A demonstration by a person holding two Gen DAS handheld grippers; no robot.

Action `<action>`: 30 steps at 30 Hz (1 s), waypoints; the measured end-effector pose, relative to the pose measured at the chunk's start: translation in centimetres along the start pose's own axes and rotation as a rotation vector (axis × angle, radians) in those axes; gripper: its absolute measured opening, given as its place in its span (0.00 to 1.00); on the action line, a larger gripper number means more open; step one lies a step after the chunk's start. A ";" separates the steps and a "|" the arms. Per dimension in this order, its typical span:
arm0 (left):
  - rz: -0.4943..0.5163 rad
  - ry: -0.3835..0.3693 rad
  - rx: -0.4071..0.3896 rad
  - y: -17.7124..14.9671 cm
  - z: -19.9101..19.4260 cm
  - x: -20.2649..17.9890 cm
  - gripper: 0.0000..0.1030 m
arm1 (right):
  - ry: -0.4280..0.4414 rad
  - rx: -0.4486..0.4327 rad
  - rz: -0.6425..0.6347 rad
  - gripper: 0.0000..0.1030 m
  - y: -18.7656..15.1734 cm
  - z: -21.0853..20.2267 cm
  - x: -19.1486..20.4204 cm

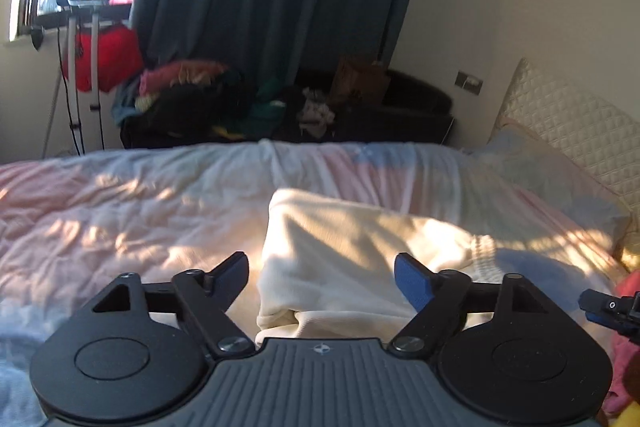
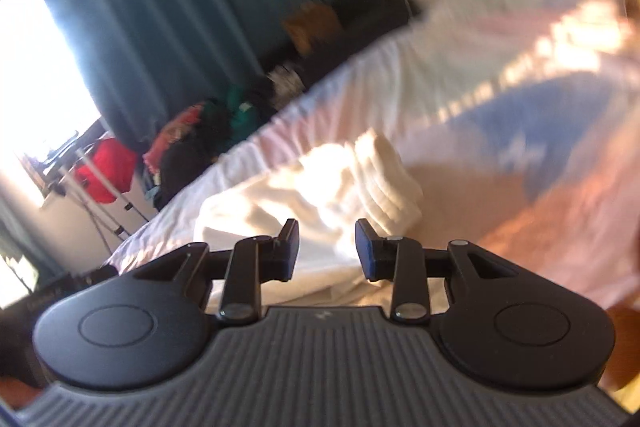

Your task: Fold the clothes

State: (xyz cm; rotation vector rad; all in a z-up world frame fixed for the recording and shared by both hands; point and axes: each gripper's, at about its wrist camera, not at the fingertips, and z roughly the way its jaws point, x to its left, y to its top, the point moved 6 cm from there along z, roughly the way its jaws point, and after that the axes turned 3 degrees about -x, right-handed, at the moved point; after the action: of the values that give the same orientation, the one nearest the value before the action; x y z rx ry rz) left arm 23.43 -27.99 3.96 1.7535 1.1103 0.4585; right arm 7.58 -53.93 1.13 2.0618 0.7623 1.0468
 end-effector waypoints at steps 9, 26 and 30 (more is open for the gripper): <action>0.062 -0.026 -0.114 0.3 -12.4 -2.4 1.00 | 0.094 -0.135 -0.153 0.89 1.3 -11.2 4.0; 0.151 0.017 -0.213 -6.5 -22.2 -3.5 1.00 | 0.061 -0.230 -0.343 0.89 -3.8 -18.2 7.5; 0.161 0.031 -0.216 -7.3 -21.9 -3.5 1.00 | 0.049 -0.243 -0.344 0.89 -5.1 -17.9 7.3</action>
State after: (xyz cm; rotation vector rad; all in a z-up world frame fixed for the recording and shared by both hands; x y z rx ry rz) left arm 2.46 -18.53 8.19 1.6551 0.9079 0.6802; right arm -4.86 -39.91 8.14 1.6351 0.9271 0.9443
